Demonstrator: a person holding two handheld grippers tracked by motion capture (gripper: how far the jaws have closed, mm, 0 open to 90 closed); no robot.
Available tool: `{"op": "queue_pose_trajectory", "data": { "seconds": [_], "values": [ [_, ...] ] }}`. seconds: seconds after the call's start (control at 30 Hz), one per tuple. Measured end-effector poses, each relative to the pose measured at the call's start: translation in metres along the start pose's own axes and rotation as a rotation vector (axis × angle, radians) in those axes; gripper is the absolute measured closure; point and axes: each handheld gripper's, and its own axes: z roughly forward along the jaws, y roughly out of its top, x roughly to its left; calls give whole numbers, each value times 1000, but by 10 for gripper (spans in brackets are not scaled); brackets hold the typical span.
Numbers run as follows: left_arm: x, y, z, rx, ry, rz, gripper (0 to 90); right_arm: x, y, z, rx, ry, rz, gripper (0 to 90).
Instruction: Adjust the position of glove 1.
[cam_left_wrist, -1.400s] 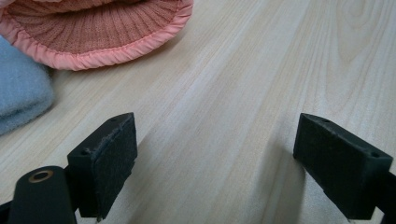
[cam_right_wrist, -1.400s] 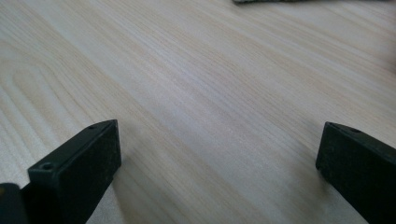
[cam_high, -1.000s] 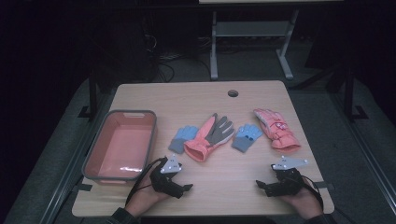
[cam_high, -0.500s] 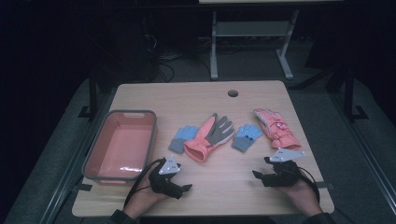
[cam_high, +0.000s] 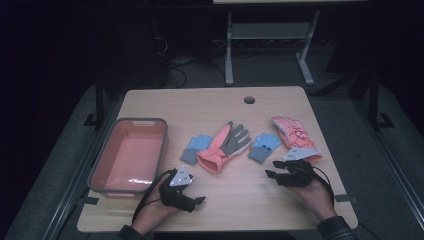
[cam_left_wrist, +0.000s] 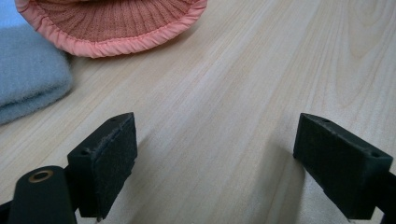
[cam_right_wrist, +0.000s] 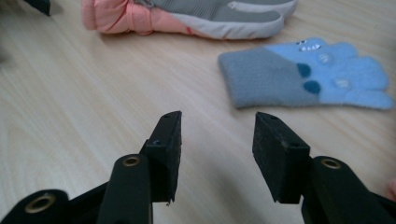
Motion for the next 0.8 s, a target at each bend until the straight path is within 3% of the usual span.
{"op": "queue_pose_trajectory", "data": {
  "seconds": [0.37, 0.8],
  "values": [
    [0, 0, 0, -1, 0, 0, 127, -12, 18, 14, -12, -1, 6, 617],
    [0, 0, 0, -1, -1, -3, 127, -28, 36, 32, 2, -19, 26, 643]
  ]
}}
